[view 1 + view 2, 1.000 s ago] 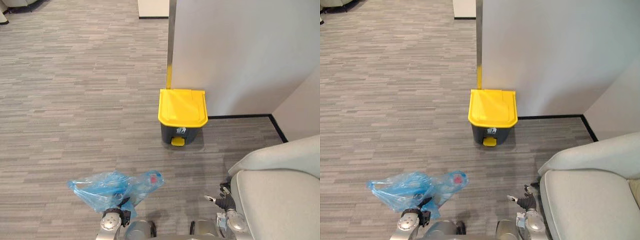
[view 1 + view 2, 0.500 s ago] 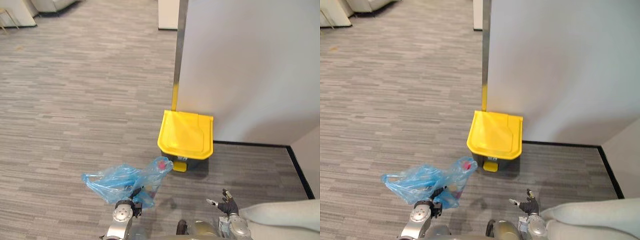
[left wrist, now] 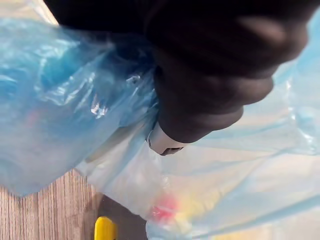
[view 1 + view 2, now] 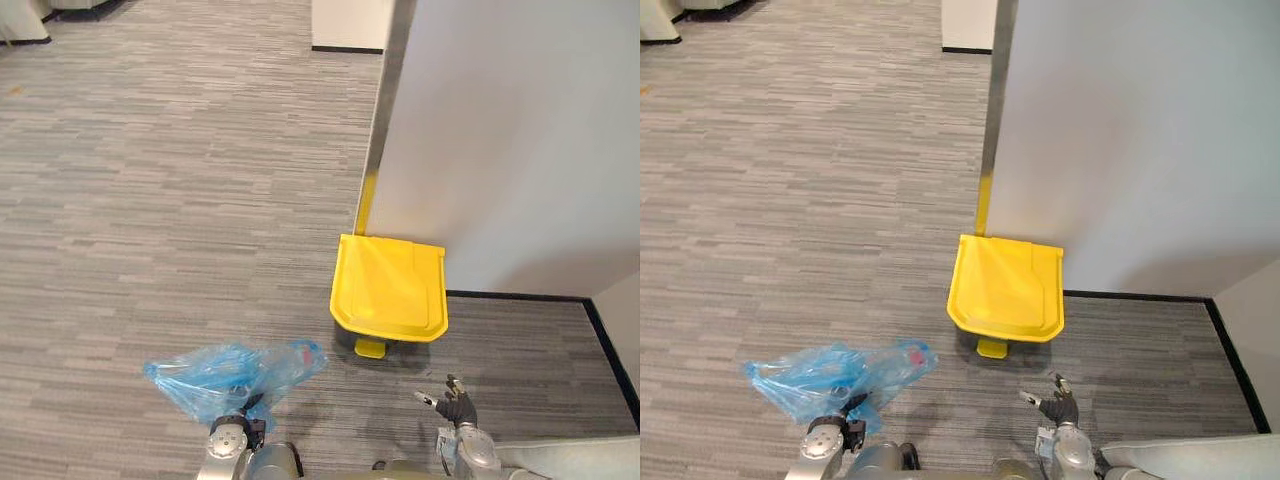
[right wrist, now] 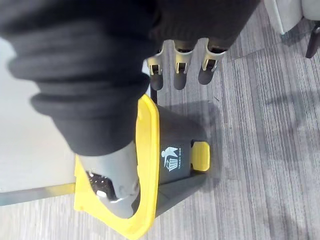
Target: Gather rubbish on tea table into small bin, then transfer packed bag to large trash can.
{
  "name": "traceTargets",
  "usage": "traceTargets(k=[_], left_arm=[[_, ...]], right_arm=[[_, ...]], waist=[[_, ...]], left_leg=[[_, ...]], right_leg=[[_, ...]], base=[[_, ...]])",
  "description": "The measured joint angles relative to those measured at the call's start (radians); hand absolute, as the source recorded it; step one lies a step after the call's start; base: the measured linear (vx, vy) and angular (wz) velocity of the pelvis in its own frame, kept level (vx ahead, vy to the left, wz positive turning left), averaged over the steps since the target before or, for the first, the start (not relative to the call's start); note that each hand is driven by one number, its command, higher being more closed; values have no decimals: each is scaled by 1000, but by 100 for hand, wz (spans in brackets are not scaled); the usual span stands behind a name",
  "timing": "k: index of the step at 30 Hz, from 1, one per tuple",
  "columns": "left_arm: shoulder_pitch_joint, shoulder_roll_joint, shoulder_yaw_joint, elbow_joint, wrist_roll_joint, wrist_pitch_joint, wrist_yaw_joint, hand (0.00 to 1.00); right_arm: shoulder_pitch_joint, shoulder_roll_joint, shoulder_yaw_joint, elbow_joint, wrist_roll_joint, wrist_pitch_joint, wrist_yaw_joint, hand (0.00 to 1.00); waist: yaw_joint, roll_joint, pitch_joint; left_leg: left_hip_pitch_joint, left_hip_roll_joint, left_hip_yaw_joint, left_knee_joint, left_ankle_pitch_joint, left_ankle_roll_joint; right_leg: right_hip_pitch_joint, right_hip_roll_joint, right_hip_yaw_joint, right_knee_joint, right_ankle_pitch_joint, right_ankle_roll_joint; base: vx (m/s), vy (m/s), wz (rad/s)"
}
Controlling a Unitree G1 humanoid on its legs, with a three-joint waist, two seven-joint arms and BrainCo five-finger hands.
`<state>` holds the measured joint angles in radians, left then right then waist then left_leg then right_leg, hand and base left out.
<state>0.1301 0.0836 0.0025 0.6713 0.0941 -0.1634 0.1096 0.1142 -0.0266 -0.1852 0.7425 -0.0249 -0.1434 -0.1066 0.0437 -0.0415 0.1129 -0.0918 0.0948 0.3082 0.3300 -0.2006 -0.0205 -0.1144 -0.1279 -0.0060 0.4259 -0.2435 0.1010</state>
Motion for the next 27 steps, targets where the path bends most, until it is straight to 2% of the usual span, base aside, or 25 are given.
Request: traceTargets(k=[4, 6, 7, 8, 10, 11, 13, 15, 16, 18, 27], left_arm=[[-21, 6, -31, 31, 0, 0, -1, 100], [-23, 6, -38, 34, 0, 0, -1, 100], [-23, 5, -38, 39, 0, 0, -2, 100], [-29, 4, -39, 49, 0, 0, -2, 100], [-38, 30, -38, 56, 0, -2, -1, 100], [-48, 21, -39, 82, 0, 0, -2, 100], [-46, -2, -38, 85, 0, -1, -2, 100], [-45, -14, -36, 85, 0, -1, -2, 100], [-41, -18, -28, 86, 0, -1, -2, 100], [-41, -18, -29, 97, 0, -1, -2, 100], [-34, 14, -29, 162, 0, -1, -1, 100]], right_arm=[[2, 2, 8, 30, -18, 1, 1, 0], [-8, 0, 27, 46, -25, 1, 1, 0], [-11, 0, 32, 53, -25, 1, 1, 0], [-13, 0, 41, 63, -26, 1, 2, 0], [-13, 0, 41, 67, -26, 1, 1, 0], [-14, -14, 35, 79, -26, 1, -1, 0], [-13, -32, 35, 78, -26, 0, -3, 0], [-7, -35, 34, 80, -26, 1, -2, 0], [-6, -35, 34, 103, -25, 1, -2, 0], [-8, -36, 32, 108, -25, 1, -3, 0], [-13, -44, 17, 153, -25, 1, -2, 0]], waist=[[-8, -5, 1], [-30, 1, 3], [-31, 11, 8], [-32, 10, 7], [-30, -26, 6], [-32, -13, 5], [-37, 18, 7], [-34, 29, 0], [-33, 31, -1], [-32, 28, -1], [-31, 26, -3]], left_leg=[[51, -25, 24, -30, -6, 9], [71, -15, 18, -56, -4, 11], [75, -9, 18, -59, -5, 11], [82, 2, 19, -67, -3, 8], [82, -16, 3, -48, -1, 3], [82, -7, -36, -47, -2, -3], [81, 11, -59, -59, 2, -10], [94, 17, -65, -91, 14, -27], [110, 25, -66, -122, 27, -42], [120, 25, -70, -154, 47, -43], [122, -16, -94, -219, 108, -20]], right_leg=[[-60, -30, 3, 141, 3, 4], [-75, -29, -21, 179, 31, 40], [-79, -24, -24, 182, 19, 28], [-83, -4, -26, 131, -7, -3], [-81, 10, -29, -6, 59, -32], [-55, 22, -36, -31, 63, -40], [-26, 35, -51, -87, 84, -43], [-8, 47, -57, -128, 103, -45], [18, 61, -64, -180, 129, -49], [44, 67, -69, -236, 160, -51], [96, 54, -78, -384, 258, -38]], base=[[46, 49, -19], [29, 13, -3], [18, -28, -8], [41, -76, 0], [71, -98, 5], [74, -81, -2], [55, -82, 3], [15, -65, 4], [0, -54, -1], [-21, -22, 4], [-69, 27, 8]])
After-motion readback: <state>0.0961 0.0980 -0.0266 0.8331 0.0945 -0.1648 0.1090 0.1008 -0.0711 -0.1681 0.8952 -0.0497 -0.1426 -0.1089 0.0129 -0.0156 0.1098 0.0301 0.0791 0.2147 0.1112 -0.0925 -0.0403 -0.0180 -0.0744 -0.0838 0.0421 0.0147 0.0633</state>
